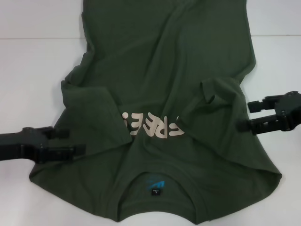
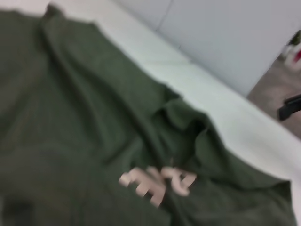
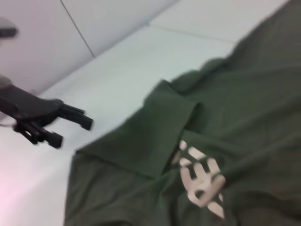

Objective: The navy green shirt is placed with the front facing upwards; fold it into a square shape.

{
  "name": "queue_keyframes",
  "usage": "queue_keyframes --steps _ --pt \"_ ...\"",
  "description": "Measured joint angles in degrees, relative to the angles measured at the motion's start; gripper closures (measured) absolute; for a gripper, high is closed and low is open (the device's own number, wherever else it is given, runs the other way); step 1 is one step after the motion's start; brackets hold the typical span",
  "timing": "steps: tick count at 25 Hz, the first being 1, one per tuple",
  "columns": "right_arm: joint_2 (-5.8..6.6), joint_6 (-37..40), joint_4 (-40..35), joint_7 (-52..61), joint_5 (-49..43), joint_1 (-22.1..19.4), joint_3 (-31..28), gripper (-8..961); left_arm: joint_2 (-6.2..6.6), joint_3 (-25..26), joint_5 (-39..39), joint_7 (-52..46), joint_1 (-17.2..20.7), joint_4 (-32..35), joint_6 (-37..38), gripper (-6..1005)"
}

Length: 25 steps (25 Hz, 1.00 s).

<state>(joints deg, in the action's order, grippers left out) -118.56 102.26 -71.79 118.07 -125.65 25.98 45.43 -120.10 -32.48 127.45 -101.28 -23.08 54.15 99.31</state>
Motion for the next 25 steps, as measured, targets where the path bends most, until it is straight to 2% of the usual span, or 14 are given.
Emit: queue_keyframes --steps 7,11,15,20,25 --pt "0.04 0.2 -4.7 3.4 -7.6 1.8 0.2 47 1.64 0.1 7.5 -19.2 -1.4 7.8 3.8 82" --pt "0.12 0.1 -4.8 3.8 -11.2 4.4 0.1 47 1.44 -1.6 12.5 -28.6 -1.8 14.0 5.2 82" --pt "0.01 -0.1 -4.8 3.8 -14.3 6.7 0.5 47 1.31 -3.3 17.0 -35.7 -2.9 16.5 6.6 82" --pt "-0.19 -1.0 -4.5 3.5 -16.4 8.5 1.1 47 0.33 -6.1 24.0 -41.2 -3.9 17.8 6.5 82" --pt "-0.21 -3.0 -4.4 3.5 -16.6 8.8 3.7 47 -2.04 -8.1 31.5 -43.6 -4.7 19.3 3.9 82"
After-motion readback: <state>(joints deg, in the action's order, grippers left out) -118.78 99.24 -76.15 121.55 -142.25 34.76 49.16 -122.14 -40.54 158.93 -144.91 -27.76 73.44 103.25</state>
